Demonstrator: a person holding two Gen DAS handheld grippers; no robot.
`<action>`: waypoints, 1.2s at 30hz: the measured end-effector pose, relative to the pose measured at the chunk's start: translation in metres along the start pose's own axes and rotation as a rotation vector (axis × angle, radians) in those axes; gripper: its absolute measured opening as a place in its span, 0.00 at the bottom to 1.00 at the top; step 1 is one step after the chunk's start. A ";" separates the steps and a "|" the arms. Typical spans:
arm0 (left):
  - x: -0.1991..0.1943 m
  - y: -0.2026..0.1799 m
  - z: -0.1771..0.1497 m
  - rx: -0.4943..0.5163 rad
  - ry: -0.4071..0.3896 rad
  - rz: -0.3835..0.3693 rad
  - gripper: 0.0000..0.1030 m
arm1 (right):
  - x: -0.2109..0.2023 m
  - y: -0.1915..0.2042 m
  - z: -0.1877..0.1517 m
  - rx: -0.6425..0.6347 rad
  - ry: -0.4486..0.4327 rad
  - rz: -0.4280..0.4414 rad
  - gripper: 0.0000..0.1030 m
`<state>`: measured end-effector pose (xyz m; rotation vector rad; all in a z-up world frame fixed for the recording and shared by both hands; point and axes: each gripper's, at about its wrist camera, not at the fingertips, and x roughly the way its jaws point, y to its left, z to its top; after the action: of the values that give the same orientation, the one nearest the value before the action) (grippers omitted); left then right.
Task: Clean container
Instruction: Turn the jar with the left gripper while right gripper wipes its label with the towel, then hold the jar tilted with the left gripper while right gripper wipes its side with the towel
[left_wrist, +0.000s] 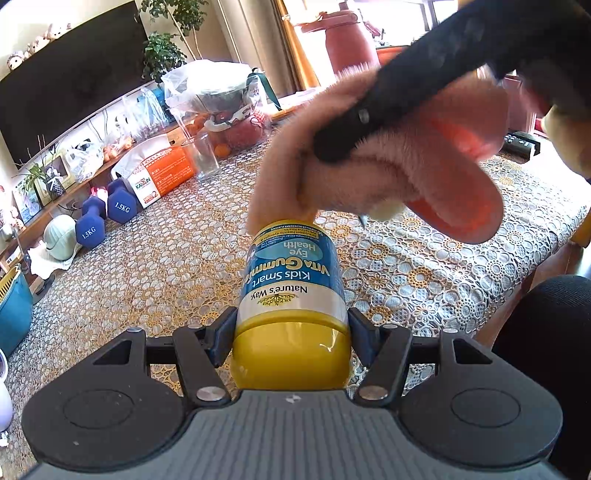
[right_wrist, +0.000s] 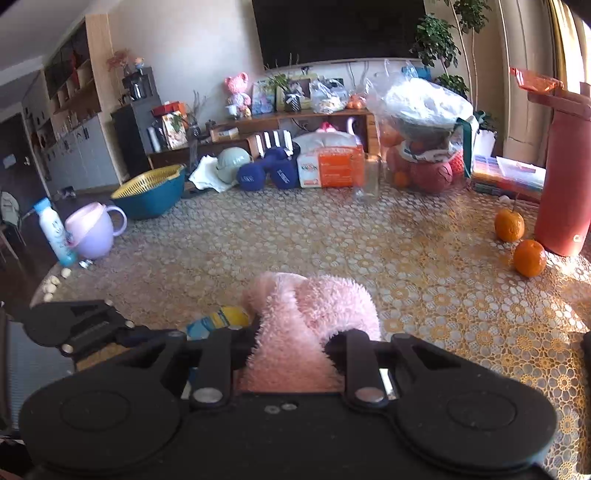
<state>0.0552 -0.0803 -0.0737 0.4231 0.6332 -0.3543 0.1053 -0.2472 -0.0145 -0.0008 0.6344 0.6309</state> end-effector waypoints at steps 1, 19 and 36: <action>0.001 0.000 0.000 -0.001 0.001 0.000 0.61 | -0.004 0.005 0.003 -0.002 -0.010 0.031 0.22; -0.002 0.006 -0.012 -0.044 -0.014 -0.003 0.61 | 0.038 0.013 -0.006 -0.044 0.069 -0.005 0.22; -0.016 0.024 -0.022 -0.240 -0.021 -0.073 0.60 | 0.037 0.057 0.023 -0.132 0.061 0.092 0.22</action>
<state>0.0425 -0.0461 -0.0731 0.1667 0.6634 -0.3472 0.1096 -0.1758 -0.0059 -0.1149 0.6532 0.7633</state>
